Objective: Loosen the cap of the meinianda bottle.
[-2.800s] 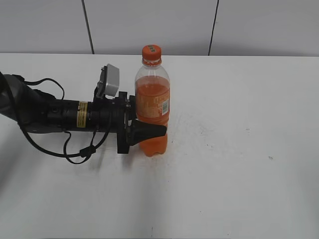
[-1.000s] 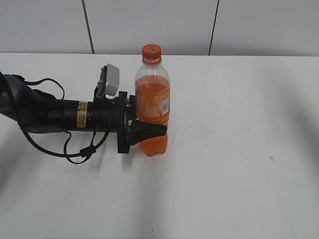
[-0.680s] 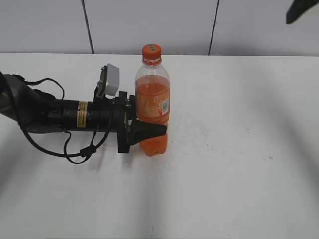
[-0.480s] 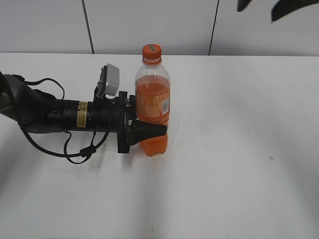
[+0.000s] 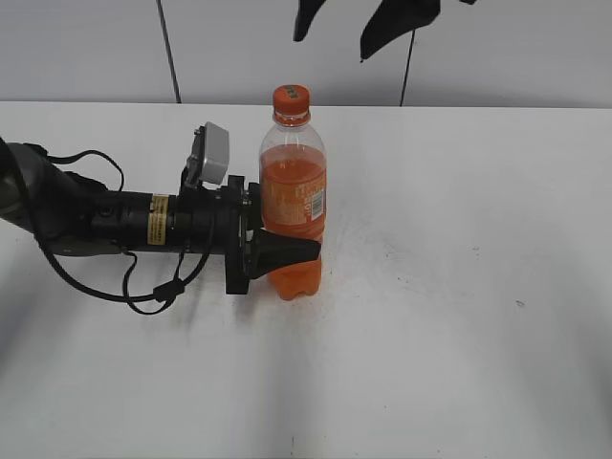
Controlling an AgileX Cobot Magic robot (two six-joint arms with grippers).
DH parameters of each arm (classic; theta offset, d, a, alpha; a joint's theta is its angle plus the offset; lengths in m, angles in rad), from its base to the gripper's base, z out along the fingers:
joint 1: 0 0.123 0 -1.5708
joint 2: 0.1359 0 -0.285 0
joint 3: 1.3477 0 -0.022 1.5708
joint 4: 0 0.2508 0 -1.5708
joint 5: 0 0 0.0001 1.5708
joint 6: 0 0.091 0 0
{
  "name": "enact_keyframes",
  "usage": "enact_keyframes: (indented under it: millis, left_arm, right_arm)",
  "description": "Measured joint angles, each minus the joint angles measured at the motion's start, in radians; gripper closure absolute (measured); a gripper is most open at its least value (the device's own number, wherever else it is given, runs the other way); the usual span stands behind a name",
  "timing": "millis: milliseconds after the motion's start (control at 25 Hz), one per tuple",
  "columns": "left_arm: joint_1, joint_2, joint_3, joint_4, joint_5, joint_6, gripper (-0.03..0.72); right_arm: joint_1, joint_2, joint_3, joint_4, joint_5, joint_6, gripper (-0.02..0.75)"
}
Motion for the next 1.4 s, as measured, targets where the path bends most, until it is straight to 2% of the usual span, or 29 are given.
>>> enact_keyframes:
  millis: [280,920,1080,1240,1400]
  left_arm:
    - [0.000,0.000,0.000,0.000,0.000,0.000,0.288]
    - [0.000,0.000,0.000,0.000,0.000,0.000,0.288]
    - [0.000,0.000,0.000,0.000,0.000,0.000,0.288]
    - [0.000,0.000,0.000,-0.001,0.000,0.000,0.288]
    - [0.000,0.000,0.000,-0.001,0.000,-0.001,0.288]
  right_arm:
    - [0.074,0.061,-0.034,-0.014,0.001,0.006,0.275]
    - [0.103,0.132,-0.038,-0.044,0.005,0.017,0.278]
    - [0.103,0.132,-0.038,-0.050,0.005,0.017,0.335]
    - [0.103,0.132,-0.038,-0.053,0.007,0.005,0.460]
    - [0.103,0.132,-0.038,-0.048,0.007,-0.051,0.465]
